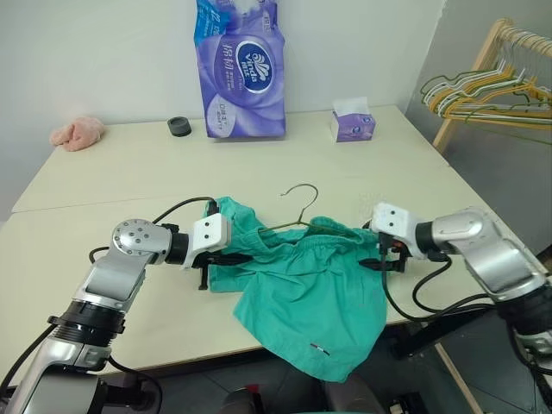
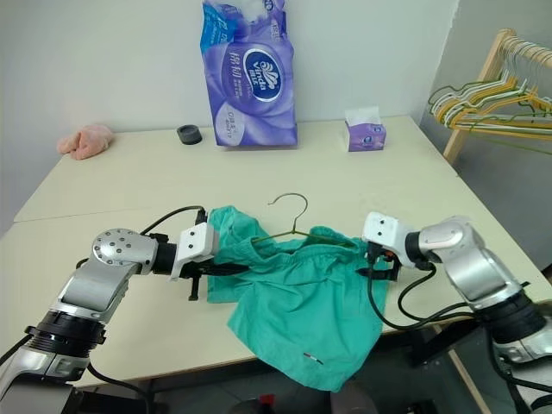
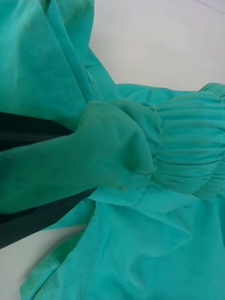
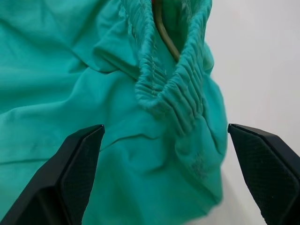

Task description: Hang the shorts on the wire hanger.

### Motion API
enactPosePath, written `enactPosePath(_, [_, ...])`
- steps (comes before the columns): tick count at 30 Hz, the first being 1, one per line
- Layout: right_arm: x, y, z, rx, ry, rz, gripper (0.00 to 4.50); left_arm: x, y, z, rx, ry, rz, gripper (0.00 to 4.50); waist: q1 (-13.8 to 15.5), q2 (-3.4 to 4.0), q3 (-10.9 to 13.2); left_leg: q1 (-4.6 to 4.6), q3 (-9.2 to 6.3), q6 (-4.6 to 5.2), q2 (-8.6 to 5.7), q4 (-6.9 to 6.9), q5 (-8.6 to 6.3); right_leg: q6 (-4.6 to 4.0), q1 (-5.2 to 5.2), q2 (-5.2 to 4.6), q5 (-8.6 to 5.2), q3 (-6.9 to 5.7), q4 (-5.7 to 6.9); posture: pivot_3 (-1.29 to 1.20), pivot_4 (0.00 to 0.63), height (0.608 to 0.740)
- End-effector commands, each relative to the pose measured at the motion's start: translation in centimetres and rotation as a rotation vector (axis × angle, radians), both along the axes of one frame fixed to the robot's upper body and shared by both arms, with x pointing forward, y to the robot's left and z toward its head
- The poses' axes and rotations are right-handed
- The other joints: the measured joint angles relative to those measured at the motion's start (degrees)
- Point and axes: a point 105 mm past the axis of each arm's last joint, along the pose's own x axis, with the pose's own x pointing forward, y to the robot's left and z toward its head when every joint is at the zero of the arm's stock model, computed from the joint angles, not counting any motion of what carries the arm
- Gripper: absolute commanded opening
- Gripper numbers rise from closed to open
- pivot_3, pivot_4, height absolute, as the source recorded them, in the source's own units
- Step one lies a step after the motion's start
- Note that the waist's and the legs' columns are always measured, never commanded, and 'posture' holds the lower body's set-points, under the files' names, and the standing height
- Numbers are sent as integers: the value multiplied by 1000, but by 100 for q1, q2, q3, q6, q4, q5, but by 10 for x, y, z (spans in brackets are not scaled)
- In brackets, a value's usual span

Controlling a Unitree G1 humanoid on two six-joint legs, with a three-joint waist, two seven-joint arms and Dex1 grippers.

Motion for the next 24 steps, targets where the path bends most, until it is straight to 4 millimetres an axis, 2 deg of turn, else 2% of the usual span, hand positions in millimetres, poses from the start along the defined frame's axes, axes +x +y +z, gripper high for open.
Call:
enactPosePath(1, [11, 7, 6, -1, -54, 39, 4500, 3, -1, 9, 7, -45, -16, 10, -1, 1, 0, 0, 0, 0, 0, 0, 0, 0, 0, 0, 0, 0, 0, -207, 35, 740])
enactPosePath(6, [22, 25, -5, 20, -32, 63, 4500, 3, -1, 8, 6, -46, -18, 10, -5, 1, -6, 1, -1, -1, 0, 1, 1, 0, 0, -1, 1, 0, 4, -205, 32, 740])
enactPosePath(12, [28, 46, -8, 29, -12, 120, 4500, 4, -2, 9, 0, -48, -18, 10, -11, 3, -7, 1, -1, -4, -2, 2, 2, -1, 0, -3, 1, 0, 6, -198, 33, 740])
enactPosePath(17, [28, 53, -6, 27, -5, 153, 2918, 3, -2, 8, -9, -39, -16, 10, -3, 3, -8, 1, -2, -5, -2, 2, 3, -1, 0, -4, 1, -1, 7, -196, 34, 740])
enactPosePath(24, [23, 57, -4, -2, 0, 201, 435, 4, -7, 10, -52, -40, -8, 10, -3, 4, -10, 2, -3, -6, -2, 2, 3, -1, 0, -4, 1, -1, 10, -197, 32, 740])
